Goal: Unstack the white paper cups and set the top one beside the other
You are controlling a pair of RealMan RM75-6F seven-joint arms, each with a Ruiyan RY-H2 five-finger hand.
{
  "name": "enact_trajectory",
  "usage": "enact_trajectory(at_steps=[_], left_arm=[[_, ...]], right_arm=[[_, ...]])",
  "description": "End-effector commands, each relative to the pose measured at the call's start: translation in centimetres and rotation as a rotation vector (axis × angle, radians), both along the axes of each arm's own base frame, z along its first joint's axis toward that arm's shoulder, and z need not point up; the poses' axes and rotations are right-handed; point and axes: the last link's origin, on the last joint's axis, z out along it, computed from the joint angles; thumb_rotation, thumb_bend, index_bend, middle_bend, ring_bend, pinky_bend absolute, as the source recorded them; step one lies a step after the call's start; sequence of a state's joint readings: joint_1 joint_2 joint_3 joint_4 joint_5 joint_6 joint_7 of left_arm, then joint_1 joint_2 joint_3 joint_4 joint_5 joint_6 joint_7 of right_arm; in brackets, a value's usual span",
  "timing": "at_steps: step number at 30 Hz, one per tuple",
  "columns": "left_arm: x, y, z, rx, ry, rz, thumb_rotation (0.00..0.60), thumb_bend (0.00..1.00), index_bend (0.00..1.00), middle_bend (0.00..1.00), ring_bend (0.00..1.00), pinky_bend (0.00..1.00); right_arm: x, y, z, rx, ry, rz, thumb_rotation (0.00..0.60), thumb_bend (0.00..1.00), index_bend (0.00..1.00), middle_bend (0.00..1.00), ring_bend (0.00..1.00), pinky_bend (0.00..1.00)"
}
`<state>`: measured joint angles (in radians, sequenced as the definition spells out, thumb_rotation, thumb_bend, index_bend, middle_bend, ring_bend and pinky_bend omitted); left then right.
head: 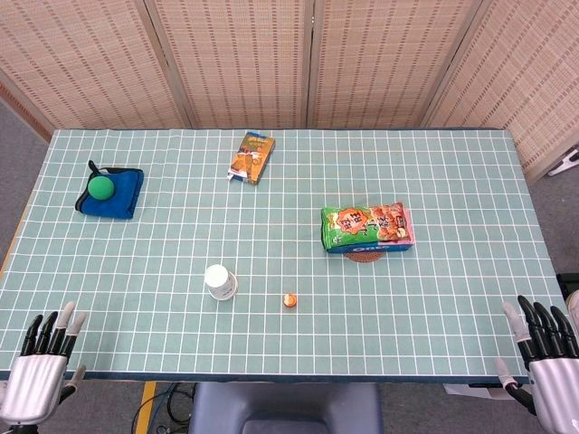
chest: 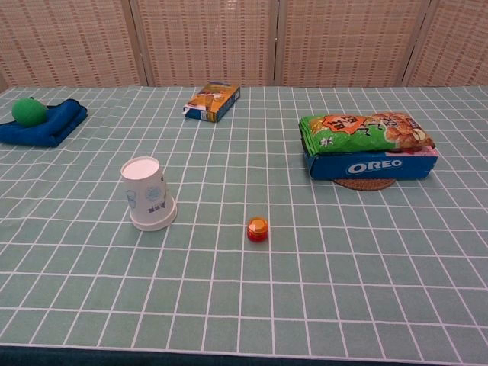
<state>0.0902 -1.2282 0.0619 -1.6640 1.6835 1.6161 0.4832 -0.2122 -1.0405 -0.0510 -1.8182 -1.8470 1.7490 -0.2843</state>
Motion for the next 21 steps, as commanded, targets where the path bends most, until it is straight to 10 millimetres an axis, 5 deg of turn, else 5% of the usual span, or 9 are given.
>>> enact_trajectory(at_steps=[1, 12, 21], left_arm=[[0.0, 0.0, 0.0, -0.002, -0.002, 0.001, 0.600, 0.30, 0.06, 0.00, 0.00, 0.00], [0.8, 1.9, -0.3, -0.052, -0.043, -0.009, 0.600, 0.29, 0.06, 0.00, 0.00, 0.00], [4.7, 6.0, 0.1, -0.112, -0.041, -0.012, 0.600, 0.30, 0.08, 0.00, 0.00, 0.00]], right_arm=[[0.0, 0.0, 0.0, -0.001, 0.001, -0.001, 0.600, 0.31, 0.01, 0.00, 0.00, 0.00], [-0.4, -0.1, 0.4, -0.014, -0.008, -0.033, 0.600, 0.31, 0.01, 0.00, 0.00, 0.00], [-0.3, -1.5, 0.3, -0.003, -0.020, -0.022, 0.600, 0.31, 0.01, 0.00, 0.00, 0.00]])
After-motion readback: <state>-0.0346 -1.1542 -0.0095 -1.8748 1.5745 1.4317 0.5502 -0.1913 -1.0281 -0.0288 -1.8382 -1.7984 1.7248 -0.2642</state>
